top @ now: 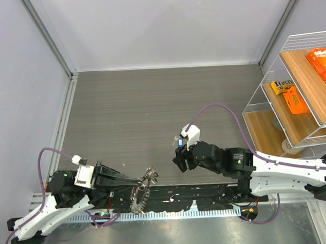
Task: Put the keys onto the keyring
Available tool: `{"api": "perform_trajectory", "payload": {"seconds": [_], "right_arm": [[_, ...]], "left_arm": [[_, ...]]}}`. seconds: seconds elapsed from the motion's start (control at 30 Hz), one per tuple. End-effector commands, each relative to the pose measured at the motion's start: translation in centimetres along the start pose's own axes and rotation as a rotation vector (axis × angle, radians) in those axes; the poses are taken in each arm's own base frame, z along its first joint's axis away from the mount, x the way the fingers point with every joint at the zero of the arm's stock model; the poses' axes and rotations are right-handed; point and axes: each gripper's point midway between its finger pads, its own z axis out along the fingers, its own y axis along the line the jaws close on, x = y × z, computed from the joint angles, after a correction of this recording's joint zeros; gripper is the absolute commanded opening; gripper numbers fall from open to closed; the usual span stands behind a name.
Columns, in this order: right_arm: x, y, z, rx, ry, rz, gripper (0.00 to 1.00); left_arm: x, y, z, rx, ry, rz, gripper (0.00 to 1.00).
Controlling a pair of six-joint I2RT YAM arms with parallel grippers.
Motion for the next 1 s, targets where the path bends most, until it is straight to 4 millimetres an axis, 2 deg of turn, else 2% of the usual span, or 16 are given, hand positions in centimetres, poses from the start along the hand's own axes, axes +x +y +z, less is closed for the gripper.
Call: {"api": "perform_trajectory", "payload": {"seconds": [0.0, 0.2, 0.37, 0.53, 0.57, 0.63, 0.87, 0.97], "right_arm": [[0.1, -1.6, 0.4, 0.066, -0.017, 0.103, 0.65], [0.9, -3.9, 1.5, 0.142, 0.015, 0.171, 0.65], [1.6, -6.2, 3.3, 0.226, 0.064, 0.215, 0.66], [1.7, -8.9, 6.0, 0.318, 0.086, 0.247, 0.65], [2.0, -9.9, 6.7, 0.348, 0.096, 0.26, 0.65], [2.2, -10.9, 7.9, 0.372, 0.096, 0.269, 0.61], [2.5, -12.3, 13.5, 0.339, 0.148, 0.194, 0.52], [2.2, -12.4, 15.1, 0.325, 0.155, 0.165, 0.49]], "left_arm": [[-2.3, -0.9, -0.1, 0.077, -0.099, 0.27, 0.0], [-1.9, 0.1, -0.1, 0.052, -0.101, 0.409, 0.0], [-1.4, 0.8, 0.2, 0.038, -0.086, 0.44, 0.0], [-1.4, 1.3, 0.5, 0.027, -0.095, 0.444, 0.0], [-1.4, 1.3, 0.5, 0.028, -0.099, 0.446, 0.0], [-1.6, 1.3, 0.5, 0.022, -0.113, 0.449, 0.0], [-1.7, 1.6, -0.1, -0.013, -0.152, 0.455, 0.0], [-2.4, 1.0, -0.7, -0.013, -0.192, 0.472, 0.0]]}}
